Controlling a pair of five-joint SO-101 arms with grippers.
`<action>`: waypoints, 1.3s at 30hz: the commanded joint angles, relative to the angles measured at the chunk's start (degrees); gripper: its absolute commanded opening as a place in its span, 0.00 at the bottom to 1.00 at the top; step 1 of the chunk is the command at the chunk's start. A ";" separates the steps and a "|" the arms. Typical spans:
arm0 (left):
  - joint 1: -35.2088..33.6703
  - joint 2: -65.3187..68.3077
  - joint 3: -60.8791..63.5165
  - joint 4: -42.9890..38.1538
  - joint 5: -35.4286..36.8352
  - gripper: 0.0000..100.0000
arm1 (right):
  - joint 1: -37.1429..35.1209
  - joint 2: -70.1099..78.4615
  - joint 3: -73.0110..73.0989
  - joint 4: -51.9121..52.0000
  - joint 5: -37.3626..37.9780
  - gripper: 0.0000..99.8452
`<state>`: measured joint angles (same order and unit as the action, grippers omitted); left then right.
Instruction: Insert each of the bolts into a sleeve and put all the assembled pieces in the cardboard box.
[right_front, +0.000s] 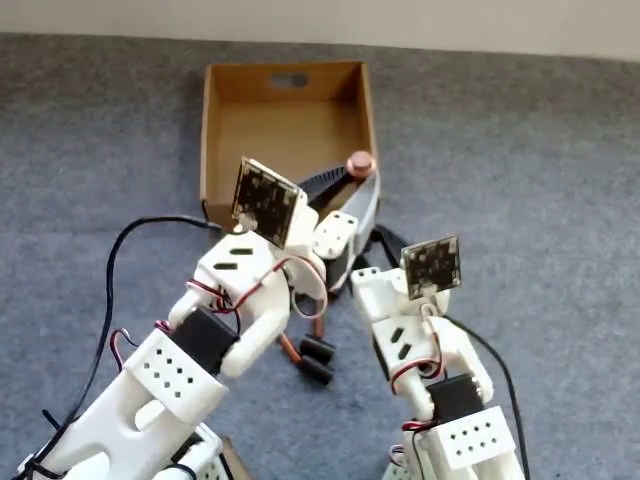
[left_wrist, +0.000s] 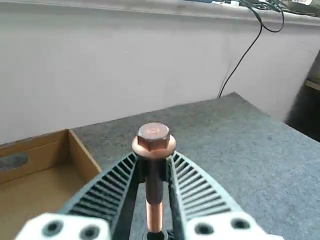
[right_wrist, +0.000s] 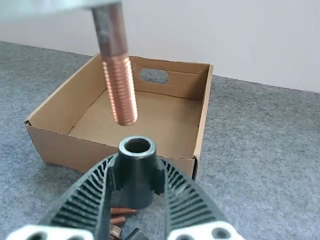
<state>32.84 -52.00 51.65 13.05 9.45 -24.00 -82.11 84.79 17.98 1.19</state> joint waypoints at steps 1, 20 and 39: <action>0.84 0.13 -3.82 0.00 0.35 0.01 | -0.57 -0.84 -0.92 -1.45 -0.70 0.01; 0.75 7.16 -8.40 2.37 0.35 0.01 | -0.48 -0.92 -0.84 -1.45 -0.79 0.01; 1.10 7.52 -9.63 5.71 0.35 0.01 | 1.54 -0.92 -1.01 -1.45 -0.79 0.01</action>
<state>32.92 -44.26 44.35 18.86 9.45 -23.30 -82.11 84.79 17.98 1.01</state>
